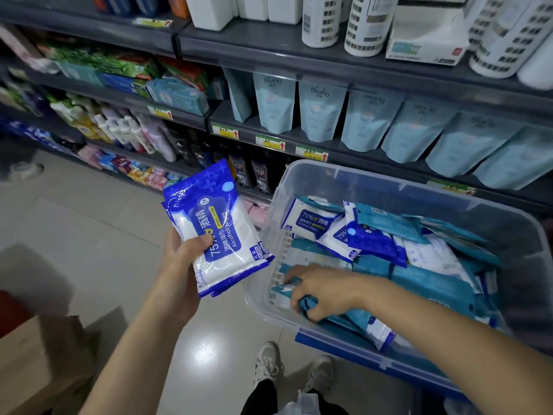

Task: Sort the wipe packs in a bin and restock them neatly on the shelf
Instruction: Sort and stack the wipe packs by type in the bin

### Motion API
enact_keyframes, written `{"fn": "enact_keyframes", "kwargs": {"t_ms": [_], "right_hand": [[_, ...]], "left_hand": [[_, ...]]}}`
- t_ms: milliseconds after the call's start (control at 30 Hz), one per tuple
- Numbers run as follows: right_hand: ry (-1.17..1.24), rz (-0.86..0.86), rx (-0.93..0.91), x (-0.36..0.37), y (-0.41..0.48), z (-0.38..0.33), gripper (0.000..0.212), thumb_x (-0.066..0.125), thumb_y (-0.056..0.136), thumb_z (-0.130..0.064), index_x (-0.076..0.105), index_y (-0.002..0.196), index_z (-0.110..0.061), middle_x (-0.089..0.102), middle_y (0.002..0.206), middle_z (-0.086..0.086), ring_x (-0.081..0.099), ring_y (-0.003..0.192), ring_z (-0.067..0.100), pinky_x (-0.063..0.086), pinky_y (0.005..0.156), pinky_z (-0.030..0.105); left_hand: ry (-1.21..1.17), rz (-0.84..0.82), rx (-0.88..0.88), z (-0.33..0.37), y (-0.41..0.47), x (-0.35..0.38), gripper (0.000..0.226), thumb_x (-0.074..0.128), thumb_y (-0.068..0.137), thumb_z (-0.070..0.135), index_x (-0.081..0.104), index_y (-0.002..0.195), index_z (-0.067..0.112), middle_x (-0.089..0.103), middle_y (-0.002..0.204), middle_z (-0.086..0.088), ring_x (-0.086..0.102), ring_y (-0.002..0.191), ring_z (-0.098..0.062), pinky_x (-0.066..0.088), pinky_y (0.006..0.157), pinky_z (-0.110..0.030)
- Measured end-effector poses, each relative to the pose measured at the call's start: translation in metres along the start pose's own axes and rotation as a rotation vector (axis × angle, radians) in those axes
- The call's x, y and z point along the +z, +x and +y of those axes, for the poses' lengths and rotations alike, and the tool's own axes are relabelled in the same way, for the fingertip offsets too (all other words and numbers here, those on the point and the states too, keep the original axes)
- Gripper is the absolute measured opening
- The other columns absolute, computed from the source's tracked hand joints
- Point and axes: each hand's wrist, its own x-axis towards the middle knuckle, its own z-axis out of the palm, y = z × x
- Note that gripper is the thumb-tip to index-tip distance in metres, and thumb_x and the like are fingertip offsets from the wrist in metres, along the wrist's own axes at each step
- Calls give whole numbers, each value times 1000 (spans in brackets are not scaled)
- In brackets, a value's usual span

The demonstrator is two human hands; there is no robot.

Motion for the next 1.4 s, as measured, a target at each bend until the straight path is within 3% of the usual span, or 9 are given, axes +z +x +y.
{"fn": "enact_keyframes", "kwargs": {"t_ms": [267,433,633,733,867,1000,1167,1267,1400], "right_hand": [[90,160,175,-8,-42,21,29,57,86,-49,59,98,-22,44,129,-7,48,106,14,40,87,26],[117,403,195,10,-40,18,19,67,74,-11,65,92,-18,58,106,-5,54,92,16,44,77,25],[468,760,371,2,-75,34,34,70,71,1,62,66,-31,64,78,-15,60,72,7,48,69,25],[593,961,482,-8,-108,49,32,73,71,4,62,66,-25,64,81,-13,64,76,25,51,72,33],[677,1198,605,-6,-147,85,39,71,69,13,58,68,-23,63,88,-1,59,83,14,45,74,24],[619,1092,797,11,-165,115,39,72,71,8,54,74,-27,56,109,12,54,104,33,41,84,34],[245,1102,895,17,-149,100,32,73,70,6,67,100,-5,38,140,22,38,127,40,32,105,40],[75,1101,742,0,-123,63,34,72,75,-3,67,108,-10,39,145,10,33,134,33,25,112,43],[36,696,412,-3,-60,12,42,63,87,-30,55,126,-17,48,133,-1,41,125,20,32,106,33]], "left_hand": [[-2,-18,26,1,-3,10,55,60,63,18,50,116,20,71,90,2,71,70,-15,57,53,-28],[22,-51,20,4,-3,22,54,66,60,9,51,110,24,71,91,2,71,69,-14,57,52,-28],[60,-135,27,6,3,33,59,59,63,16,49,120,22,70,96,0,71,73,-16,57,54,-30],[84,-197,29,2,5,44,56,59,63,14,51,118,26,71,97,0,70,76,-16,57,57,-30],[103,-245,28,-4,7,56,55,59,64,12,52,117,25,70,101,-2,70,79,-17,58,60,-31],[102,-261,18,-5,11,63,58,60,64,12,50,119,24,69,104,-4,69,79,-19,58,60,-31],[101,-256,12,0,15,63,60,60,64,13,49,121,24,69,104,-4,70,78,-18,57,57,-30],[102,-240,26,4,17,58,58,60,64,14,50,119,25,69,102,-3,70,77,-17,57,57,-30],[87,-218,47,8,16,47,53,59,64,13,52,115,27,70,100,-1,70,77,-17,57,58,-29]]}}
